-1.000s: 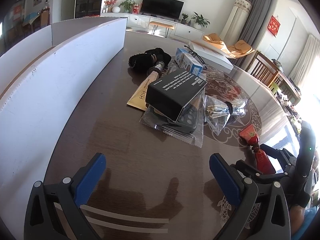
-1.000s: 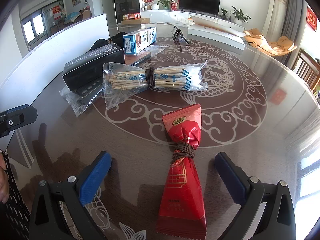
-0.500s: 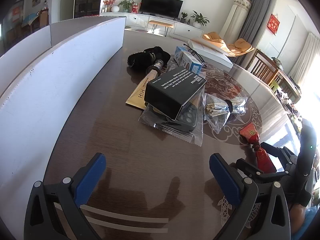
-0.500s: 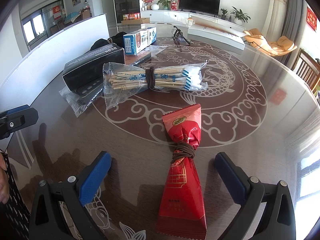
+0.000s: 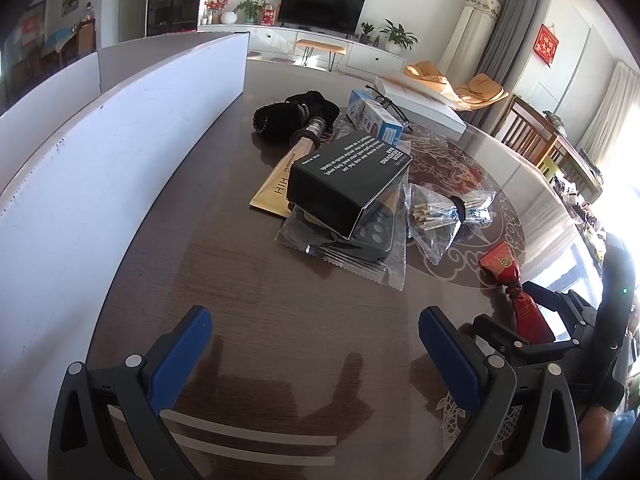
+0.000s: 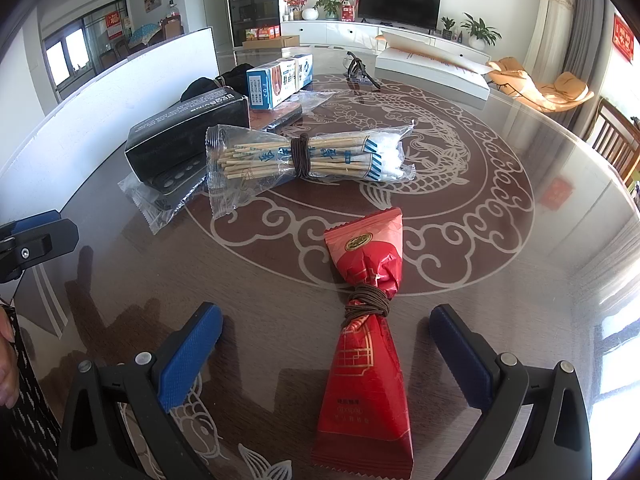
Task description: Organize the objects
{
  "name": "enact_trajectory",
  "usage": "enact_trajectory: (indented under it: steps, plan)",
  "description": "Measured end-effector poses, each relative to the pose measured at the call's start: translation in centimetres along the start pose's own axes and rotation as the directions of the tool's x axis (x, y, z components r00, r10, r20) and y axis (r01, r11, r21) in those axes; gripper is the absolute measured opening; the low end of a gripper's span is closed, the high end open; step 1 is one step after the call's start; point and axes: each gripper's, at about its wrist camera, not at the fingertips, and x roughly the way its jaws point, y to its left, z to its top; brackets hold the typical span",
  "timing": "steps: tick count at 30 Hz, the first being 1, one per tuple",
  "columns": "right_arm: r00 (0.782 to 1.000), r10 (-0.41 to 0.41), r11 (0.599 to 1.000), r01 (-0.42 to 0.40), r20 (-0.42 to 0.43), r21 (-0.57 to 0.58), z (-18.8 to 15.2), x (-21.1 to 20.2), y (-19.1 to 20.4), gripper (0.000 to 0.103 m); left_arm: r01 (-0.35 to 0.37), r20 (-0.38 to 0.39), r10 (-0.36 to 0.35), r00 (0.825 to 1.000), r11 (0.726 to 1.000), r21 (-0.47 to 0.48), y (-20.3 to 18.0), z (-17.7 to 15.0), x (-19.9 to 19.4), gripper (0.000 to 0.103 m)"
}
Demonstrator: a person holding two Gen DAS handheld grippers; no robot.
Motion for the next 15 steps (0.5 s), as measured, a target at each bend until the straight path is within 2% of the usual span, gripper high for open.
enact_trajectory:
  steps: [15]
  plan:
    - [1.000,0.000,1.000,0.000,0.000,0.000,-0.01,-0.01,0.01,0.103,-0.024,-0.015,0.024,1.000,1.000,0.005,0.01,-0.03,0.31,0.103]
